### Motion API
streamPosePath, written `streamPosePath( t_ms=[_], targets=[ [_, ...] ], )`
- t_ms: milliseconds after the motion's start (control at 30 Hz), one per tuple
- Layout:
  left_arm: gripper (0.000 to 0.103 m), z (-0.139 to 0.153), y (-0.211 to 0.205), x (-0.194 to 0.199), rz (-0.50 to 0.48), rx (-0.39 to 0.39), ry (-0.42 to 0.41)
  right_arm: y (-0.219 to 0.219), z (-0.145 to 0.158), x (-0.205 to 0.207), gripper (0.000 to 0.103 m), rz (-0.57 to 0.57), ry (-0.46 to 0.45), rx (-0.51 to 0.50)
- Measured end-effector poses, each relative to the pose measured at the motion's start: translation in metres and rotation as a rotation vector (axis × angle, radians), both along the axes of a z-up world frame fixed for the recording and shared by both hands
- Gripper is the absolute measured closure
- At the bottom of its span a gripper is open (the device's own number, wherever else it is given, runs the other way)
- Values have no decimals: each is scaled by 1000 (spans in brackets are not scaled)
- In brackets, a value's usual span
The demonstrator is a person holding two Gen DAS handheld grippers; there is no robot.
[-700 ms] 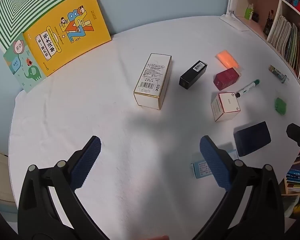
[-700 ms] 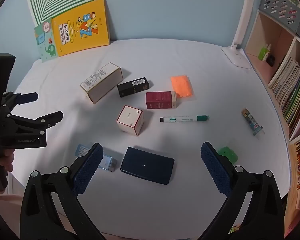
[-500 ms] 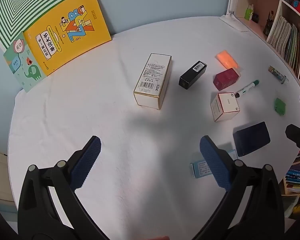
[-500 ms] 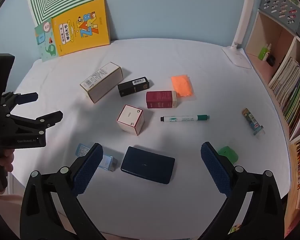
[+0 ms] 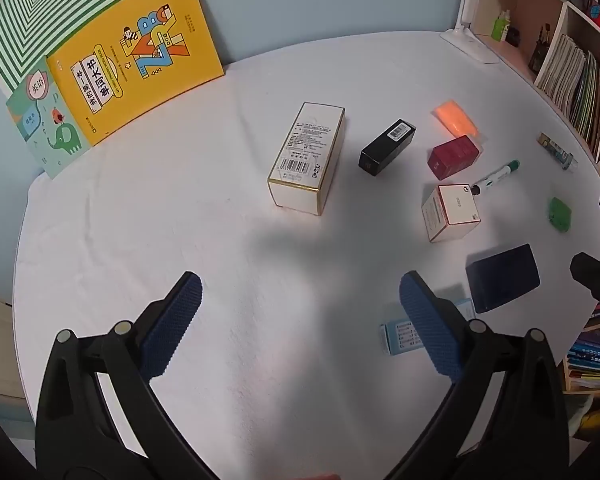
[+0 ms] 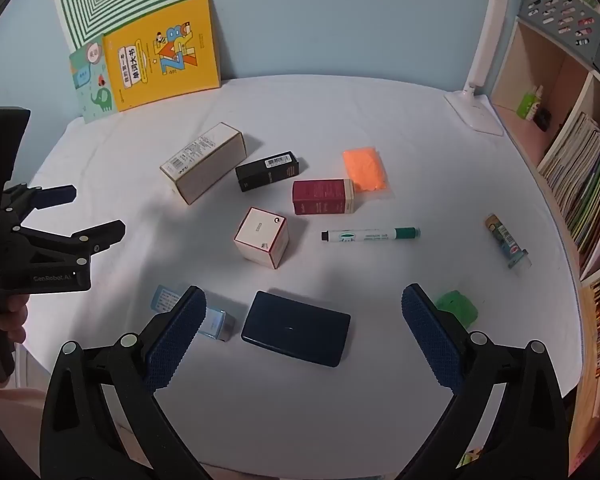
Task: Collect trash
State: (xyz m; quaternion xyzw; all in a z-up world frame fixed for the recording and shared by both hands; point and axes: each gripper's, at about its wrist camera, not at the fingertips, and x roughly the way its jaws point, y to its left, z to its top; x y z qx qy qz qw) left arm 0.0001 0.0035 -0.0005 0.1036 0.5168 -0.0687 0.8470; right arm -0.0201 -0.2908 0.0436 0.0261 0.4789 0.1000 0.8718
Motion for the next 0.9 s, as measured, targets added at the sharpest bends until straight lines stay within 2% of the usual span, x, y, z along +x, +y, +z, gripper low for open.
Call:
streamPosePath(
  t_ms=[900],
  targets=[
    [6, -10, 1, 2, 11, -11, 38, -1, -4, 4, 6, 8, 17, 1]
  ],
)
